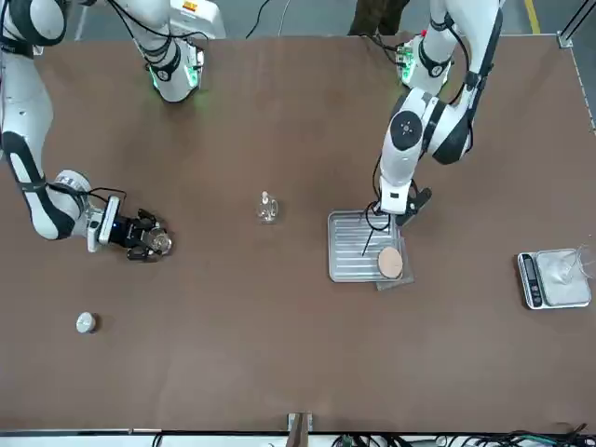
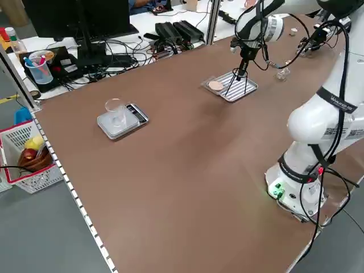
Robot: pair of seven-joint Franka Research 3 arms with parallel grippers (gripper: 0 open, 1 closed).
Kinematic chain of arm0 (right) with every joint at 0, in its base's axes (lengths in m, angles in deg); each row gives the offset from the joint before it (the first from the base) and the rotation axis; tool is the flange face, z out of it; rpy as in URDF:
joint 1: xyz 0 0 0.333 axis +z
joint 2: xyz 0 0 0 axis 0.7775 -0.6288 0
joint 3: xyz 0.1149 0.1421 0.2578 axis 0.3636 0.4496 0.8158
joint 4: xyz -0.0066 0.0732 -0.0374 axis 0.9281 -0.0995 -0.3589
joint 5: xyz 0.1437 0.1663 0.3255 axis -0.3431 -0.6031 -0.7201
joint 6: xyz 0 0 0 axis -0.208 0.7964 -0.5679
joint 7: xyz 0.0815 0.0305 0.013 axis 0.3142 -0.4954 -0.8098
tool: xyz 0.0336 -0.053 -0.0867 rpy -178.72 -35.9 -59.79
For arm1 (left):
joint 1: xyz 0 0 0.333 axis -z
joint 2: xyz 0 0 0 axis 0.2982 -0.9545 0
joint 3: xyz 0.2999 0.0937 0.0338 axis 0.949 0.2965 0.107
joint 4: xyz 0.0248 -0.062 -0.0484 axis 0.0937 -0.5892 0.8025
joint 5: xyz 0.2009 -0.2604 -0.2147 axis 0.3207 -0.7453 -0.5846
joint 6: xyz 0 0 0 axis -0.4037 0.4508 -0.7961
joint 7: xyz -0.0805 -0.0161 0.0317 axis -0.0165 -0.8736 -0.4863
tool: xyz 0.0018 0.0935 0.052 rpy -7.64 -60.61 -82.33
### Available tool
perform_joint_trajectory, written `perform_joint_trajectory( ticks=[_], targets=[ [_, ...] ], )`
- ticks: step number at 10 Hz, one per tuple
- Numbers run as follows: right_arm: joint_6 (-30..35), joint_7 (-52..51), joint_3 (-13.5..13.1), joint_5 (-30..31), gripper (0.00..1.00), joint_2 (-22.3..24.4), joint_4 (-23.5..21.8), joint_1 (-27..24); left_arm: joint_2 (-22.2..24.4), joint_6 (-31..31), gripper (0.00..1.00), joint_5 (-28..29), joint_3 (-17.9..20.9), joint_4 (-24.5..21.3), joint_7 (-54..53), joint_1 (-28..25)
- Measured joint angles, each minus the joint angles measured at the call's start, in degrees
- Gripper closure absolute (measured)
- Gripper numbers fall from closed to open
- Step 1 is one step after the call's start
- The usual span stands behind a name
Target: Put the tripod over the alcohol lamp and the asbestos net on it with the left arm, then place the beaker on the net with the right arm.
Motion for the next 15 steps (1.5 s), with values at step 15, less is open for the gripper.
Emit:
perform_joint_trajectory(
  ticks=[15],
  targets=[
    [0.0,0.03,-0.08,0.0,0.42,0.0,0.05,-0.01,-18.51,16.76,0.92,-9.29,-7.52,43.28,17.01,15.05]
  ],
)
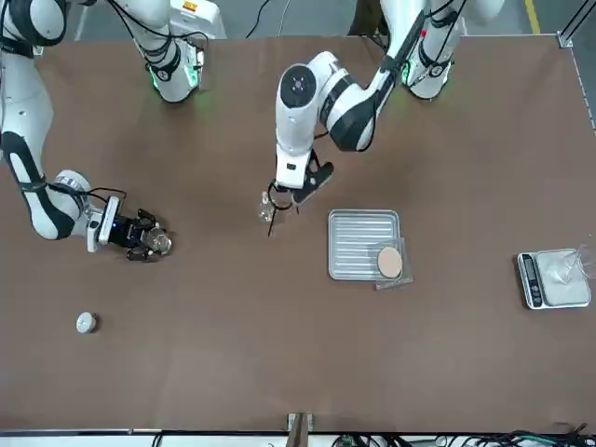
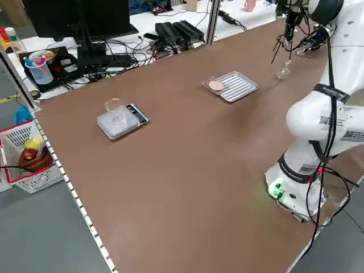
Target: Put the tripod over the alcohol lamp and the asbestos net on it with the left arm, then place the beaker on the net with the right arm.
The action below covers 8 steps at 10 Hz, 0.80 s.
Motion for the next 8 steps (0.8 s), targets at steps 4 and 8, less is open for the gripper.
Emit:
perform_joint_trajectory(
  ticks=[4,8],
  targets=[
    [0.0,0.03,-0.01,0.0,0.42,0.0,0.0,0.0,-5.44,-0.06,0.92,0.84,1.15,3.89,3.54,4.75],
    [0.0,0.04,-0.04,0.0,0.42,0.0,0.01,-0.01,-10.17,-0.2,0.92,0.86,2.25,8.04,3.53,5.85]
  ],
)
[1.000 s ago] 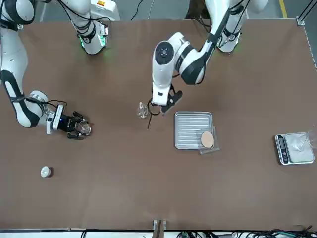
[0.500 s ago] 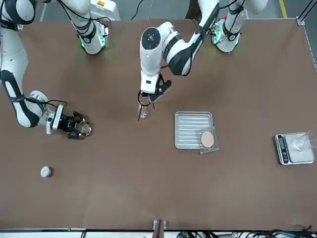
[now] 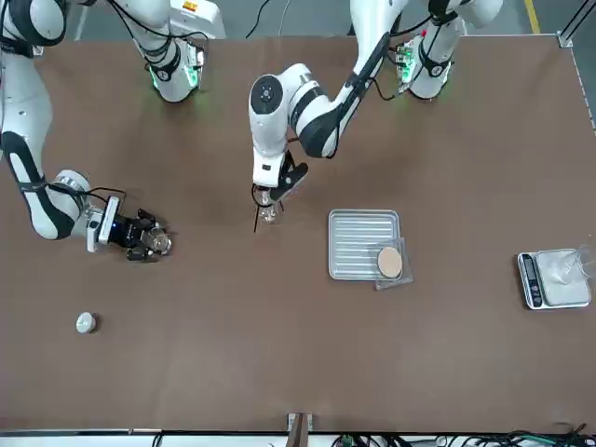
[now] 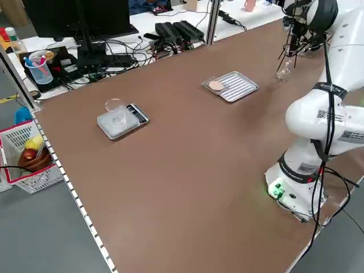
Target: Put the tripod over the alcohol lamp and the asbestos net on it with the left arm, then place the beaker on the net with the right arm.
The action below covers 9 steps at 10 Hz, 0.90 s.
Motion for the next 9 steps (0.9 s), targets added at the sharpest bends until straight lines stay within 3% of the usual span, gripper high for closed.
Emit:
perform_joint_trajectory(
  ticks=[9],
  targets=[
    [0.0,0.03,0.0,0.0,0.42,0.0,0.0,0.0,-2.62,-1.22,0.92,0.0,0.63,0.06,0.0,1.68]
  ],
)
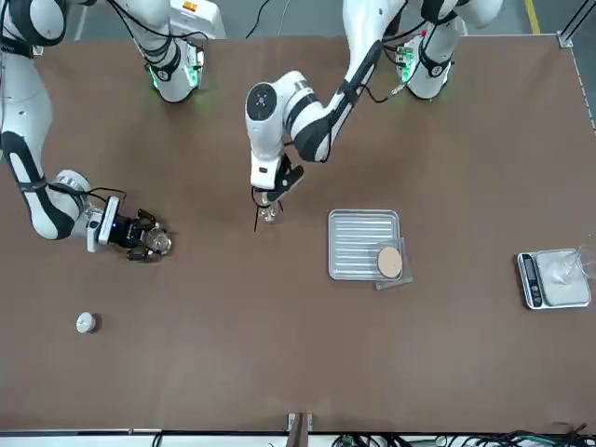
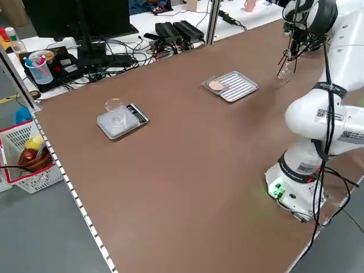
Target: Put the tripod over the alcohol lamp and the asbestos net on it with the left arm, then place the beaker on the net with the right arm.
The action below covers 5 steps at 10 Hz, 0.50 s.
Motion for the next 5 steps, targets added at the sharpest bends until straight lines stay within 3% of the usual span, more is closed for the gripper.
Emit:
perform_joint_trajectory(
  ticks=[5],
  targets=[
    [0.0,0.0,0.0,0.0,0.42,0.0,0.0,0.0,-0.59,-0.24,0.92,0.0,0.23,0.0,0.0,0.0]
  ],
)
